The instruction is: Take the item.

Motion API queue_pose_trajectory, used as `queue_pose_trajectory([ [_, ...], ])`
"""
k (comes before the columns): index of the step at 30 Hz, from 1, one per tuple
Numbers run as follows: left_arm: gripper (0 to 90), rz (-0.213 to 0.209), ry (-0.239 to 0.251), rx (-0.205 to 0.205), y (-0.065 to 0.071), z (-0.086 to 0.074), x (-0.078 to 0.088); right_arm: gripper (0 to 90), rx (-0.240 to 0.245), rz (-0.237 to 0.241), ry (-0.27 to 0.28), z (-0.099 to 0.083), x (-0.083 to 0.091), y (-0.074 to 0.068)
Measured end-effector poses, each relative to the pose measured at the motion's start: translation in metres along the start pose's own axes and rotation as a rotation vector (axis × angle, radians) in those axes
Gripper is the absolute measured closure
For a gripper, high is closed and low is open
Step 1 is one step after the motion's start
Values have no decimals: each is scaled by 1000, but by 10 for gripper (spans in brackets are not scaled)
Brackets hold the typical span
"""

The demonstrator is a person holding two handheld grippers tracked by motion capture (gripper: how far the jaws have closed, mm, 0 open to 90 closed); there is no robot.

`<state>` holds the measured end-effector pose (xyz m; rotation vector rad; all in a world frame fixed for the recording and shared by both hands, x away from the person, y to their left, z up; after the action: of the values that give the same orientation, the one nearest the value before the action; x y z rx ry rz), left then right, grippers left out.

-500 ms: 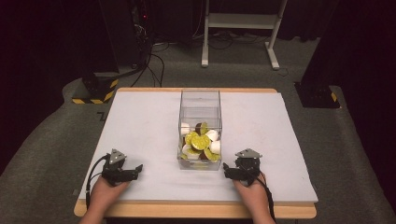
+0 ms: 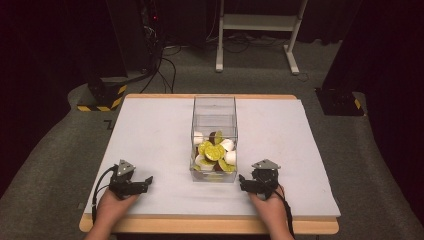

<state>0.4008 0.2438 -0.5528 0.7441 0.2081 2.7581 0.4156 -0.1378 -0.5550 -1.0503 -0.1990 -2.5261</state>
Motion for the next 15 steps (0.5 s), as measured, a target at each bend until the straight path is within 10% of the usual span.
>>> queue_pose_trajectory([
  [15,152,-2,2,5,0,0,0,141,-6,34,6,1,6,3],
])
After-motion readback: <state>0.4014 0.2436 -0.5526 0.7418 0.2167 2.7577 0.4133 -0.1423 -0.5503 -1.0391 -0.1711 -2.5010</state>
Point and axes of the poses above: each handheld gripper's, and its own axes: x roughly backward along the jaws, z roughly out of its top, y roughly to its right, the point moved 7 cm from there along -x, roughly forward along the jaws, and after that the axes turned 3 degrees about -x, right-handed, at the moved point
